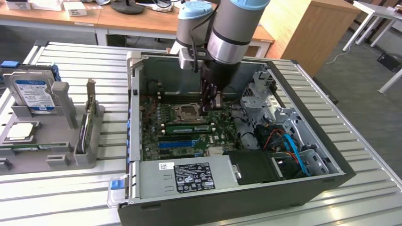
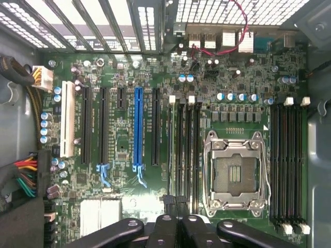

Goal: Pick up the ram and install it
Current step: 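Press down the ram until it locks into place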

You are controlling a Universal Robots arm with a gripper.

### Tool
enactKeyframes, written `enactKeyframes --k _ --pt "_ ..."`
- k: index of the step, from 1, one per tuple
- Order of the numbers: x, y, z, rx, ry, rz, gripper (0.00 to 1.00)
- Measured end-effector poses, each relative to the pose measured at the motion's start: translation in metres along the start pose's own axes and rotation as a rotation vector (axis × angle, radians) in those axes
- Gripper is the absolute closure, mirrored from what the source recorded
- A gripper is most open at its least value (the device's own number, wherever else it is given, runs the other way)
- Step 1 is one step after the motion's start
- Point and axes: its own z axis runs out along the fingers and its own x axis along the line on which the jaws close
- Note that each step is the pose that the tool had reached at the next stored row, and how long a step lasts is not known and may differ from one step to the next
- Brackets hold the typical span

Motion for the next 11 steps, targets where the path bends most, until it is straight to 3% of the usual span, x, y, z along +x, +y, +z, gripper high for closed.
enactKeyframes --k 11 --pt "0.000 -0.0296 -0.0010 0.0001 -0.0001 0.000 0.89"
